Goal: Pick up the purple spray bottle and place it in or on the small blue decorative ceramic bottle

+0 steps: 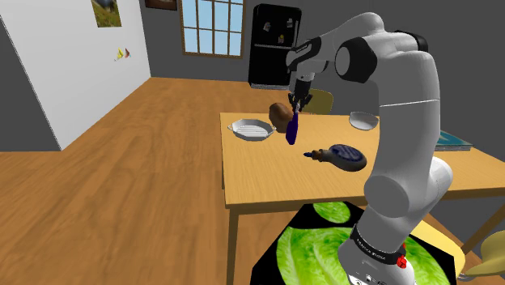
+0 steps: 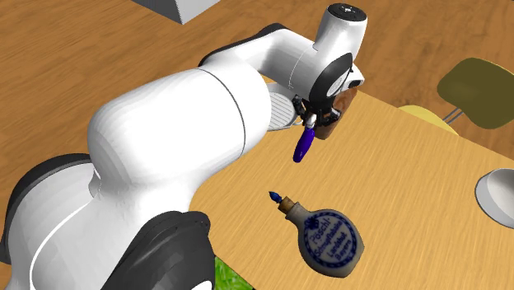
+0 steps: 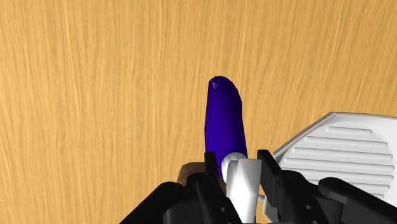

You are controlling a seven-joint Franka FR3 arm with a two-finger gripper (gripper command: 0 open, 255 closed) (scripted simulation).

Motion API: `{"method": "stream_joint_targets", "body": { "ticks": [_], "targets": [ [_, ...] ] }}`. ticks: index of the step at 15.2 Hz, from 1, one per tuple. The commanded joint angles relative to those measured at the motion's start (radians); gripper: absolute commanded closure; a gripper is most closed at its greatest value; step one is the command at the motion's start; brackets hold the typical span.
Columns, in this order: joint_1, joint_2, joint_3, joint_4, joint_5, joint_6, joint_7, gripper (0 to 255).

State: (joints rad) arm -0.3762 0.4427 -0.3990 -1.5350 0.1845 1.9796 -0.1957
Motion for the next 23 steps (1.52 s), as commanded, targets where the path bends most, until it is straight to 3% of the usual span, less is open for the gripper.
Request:
{"method": "stream_joint_targets", "body": {
  "ticks": [1, 8, 23],
  "targets": [
    [0.0, 0.0, 0.0, 0.0, 0.0, 0.0, 0.0, 255],
    [0.0, 0.0, 0.0, 0.0, 0.0, 0.0, 0.0, 255],
    [-0.01, -0.023, -0.009, 0.169, -0.015, -0.189, 0.014, 255]
  ]
}}
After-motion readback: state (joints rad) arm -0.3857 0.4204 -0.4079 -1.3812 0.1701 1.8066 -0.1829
